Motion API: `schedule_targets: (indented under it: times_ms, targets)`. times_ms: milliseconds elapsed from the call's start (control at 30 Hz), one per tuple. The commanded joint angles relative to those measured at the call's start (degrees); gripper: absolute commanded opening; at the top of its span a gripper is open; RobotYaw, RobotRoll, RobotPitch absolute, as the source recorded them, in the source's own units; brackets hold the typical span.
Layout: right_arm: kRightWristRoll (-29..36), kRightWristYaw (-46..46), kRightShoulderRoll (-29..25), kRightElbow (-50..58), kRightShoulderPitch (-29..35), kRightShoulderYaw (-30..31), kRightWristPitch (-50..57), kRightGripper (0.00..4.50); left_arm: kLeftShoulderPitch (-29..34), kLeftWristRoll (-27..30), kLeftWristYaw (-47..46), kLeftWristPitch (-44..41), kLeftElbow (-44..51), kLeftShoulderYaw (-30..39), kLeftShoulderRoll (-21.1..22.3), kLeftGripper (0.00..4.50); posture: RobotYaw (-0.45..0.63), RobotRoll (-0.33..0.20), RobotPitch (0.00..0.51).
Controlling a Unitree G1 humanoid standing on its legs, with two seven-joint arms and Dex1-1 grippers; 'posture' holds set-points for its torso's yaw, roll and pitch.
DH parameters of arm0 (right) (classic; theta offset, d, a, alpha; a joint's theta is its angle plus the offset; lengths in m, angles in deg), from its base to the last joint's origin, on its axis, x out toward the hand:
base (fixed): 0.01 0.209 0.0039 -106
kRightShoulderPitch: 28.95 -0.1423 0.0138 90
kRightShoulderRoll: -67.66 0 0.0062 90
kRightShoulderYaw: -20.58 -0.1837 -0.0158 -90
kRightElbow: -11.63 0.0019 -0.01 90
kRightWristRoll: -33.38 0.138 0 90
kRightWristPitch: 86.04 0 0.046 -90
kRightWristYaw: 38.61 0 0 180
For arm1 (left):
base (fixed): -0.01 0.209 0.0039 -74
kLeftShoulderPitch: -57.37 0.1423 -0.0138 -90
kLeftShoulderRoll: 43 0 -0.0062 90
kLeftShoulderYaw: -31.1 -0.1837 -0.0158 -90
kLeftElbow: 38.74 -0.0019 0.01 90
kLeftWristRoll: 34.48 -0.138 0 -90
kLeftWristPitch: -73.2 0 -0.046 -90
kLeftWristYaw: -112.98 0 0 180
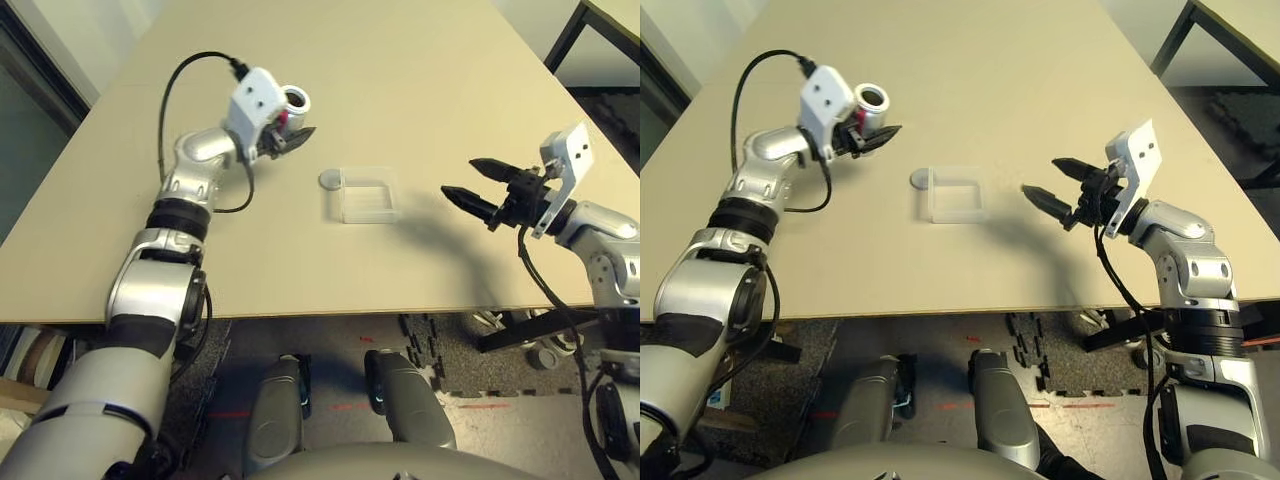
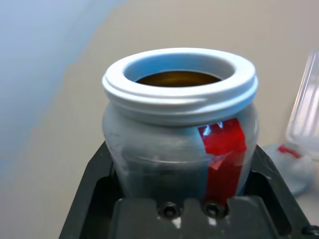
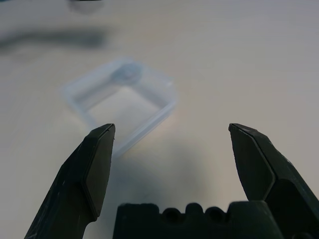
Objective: Pour the medicine from the bottle into the box.
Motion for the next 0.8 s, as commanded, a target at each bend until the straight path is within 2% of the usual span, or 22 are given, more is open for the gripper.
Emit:
schedule_targets:
  times_ms: [33,133,167,233,433,633,800]
  targets:
    - [0.07,0.04,0.83,0.91,-0.27,1.02,-0.36,4.50,-4.80,-14.32,-11.07,5.89,-3.54,-10.34,-1.39,2.85,-0.24,0.000,0.158]
    - [-0.13,0.18,1.47,0.64,-0.23,1.48,-0.50,4.50,-9.09,-24.79,-20.12,8.44,-6.63,-18.90,-2.75,2.85,-0.24,0.000,0.156]
    - [-0.13,0.23,1.70,0.74,-0.09,1.62,-0.39,4.50,-11.46,-31.36,-25.11,8.46,-7.43,-24.47,-3.41,2.85,-0.24,0.000,0.159]
    - [-0.05,0.31,2.00,0.81,0.05,1.79,-0.23,4.50,-14.68,-39.81,-32.18,8.76,-8.96,-31.91,-4.81,2.85,-0.24,0.000,0.160]
    - [0.13,0.60,2.86,0.37,-0.53,2.01,-0.01,4.50,-19.50,-52.95,-44.21,7.38,-14.41,-44.26,-8.01,2.85,-0.24,0.000,0.168]
    - [0.27,0.78,3.87,0.59,-0.53,2.46,0.49,4.50,-22.74,-57.53,-47.07,6.41,-17.54,-48.53,-9.61,2.85,-0.23,0.000,0.178]
    - [0.27,0.52,3.81,0.68,-0.79,2.67,0.87,4.50,-22.26,-54.55,-45.10,8.04,-18.37,-45.86,-11.13,2.85,-0.23,0.000,0.185]
